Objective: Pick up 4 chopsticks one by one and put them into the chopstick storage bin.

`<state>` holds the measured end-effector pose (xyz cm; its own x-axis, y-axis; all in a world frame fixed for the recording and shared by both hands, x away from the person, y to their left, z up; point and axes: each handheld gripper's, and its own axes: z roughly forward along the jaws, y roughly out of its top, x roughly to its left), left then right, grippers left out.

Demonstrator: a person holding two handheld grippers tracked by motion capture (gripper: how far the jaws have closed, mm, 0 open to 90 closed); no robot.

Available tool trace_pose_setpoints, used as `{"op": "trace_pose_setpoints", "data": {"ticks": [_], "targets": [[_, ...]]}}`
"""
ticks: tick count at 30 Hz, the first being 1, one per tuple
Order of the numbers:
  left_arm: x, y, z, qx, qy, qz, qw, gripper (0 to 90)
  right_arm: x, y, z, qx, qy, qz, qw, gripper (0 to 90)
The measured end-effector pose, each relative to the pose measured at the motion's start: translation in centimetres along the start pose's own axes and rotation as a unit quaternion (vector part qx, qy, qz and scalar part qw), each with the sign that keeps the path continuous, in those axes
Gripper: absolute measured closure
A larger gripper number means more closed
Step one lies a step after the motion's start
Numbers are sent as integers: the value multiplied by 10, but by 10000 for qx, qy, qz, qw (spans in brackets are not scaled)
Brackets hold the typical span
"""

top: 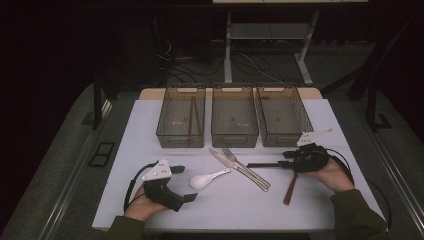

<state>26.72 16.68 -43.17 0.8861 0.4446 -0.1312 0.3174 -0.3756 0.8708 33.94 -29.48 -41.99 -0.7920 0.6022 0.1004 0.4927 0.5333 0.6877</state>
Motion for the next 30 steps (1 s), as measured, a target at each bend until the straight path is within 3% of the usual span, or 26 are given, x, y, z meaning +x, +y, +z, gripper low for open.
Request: {"op": "trace_pose_setpoints", "data": {"ticks": [7,30], "targets": [[0,0,0,12,-3,11,10000,0,-8,-7,7,198,2,0,9998,572],[0,0,1,27,4,5,10000,0,-8,-9,19,572,-24,-265,9980,647]]}}
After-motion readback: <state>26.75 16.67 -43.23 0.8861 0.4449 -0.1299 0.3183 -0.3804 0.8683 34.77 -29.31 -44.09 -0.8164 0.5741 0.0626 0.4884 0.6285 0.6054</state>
